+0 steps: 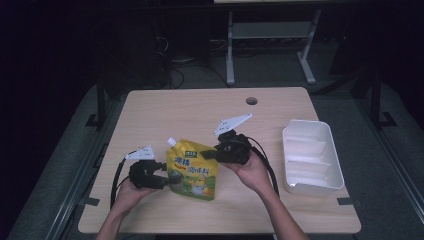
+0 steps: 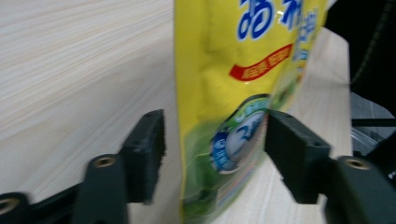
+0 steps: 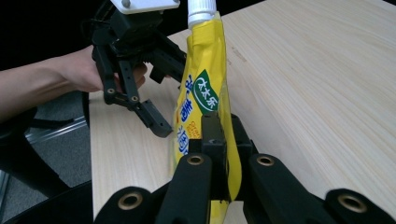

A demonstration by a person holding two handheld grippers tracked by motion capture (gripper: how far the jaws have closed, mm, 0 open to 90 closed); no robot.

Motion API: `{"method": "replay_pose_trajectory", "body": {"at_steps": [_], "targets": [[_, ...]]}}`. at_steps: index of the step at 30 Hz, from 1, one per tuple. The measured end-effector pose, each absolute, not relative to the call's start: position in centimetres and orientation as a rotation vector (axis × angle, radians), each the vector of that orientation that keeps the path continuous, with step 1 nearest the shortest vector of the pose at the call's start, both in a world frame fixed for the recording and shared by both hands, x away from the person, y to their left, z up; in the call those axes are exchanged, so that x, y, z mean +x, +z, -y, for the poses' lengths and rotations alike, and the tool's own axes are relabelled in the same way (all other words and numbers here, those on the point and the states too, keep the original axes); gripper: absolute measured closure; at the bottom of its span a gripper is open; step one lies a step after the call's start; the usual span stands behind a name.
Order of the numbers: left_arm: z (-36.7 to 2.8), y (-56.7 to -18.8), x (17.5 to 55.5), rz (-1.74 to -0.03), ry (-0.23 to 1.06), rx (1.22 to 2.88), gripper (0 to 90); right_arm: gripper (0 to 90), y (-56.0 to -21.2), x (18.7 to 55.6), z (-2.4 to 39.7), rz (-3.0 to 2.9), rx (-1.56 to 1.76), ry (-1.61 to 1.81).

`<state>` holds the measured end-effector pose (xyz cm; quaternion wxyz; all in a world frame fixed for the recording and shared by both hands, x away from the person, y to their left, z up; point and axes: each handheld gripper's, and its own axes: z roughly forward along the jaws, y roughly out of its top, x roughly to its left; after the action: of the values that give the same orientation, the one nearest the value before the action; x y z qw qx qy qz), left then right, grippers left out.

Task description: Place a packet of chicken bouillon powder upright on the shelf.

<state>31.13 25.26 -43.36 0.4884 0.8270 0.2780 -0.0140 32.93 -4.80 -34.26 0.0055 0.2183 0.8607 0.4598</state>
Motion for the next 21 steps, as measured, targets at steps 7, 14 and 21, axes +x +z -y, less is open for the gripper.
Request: {"method": "replay_pose_trajectory", "body": {"at_steps": [7,14,21], "targets": [[-25.3,-43.1,30.9,-0.617,-0.037,2.017,59.4,89.4,-34.0,32.8,4.9,-2.693,0.646,1.475],[-25.0,-43.1,30.7,-0.587,-0.042,2.030,73.4,72.5,-34.7,33.0,4.9,-2.688,0.642,1.453],[-24.9,-43.1,30.7,-0.574,-0.036,2.035,74.4,71.1,-36.6,34.0,4.3,-2.743,0.673,1.474]]}}
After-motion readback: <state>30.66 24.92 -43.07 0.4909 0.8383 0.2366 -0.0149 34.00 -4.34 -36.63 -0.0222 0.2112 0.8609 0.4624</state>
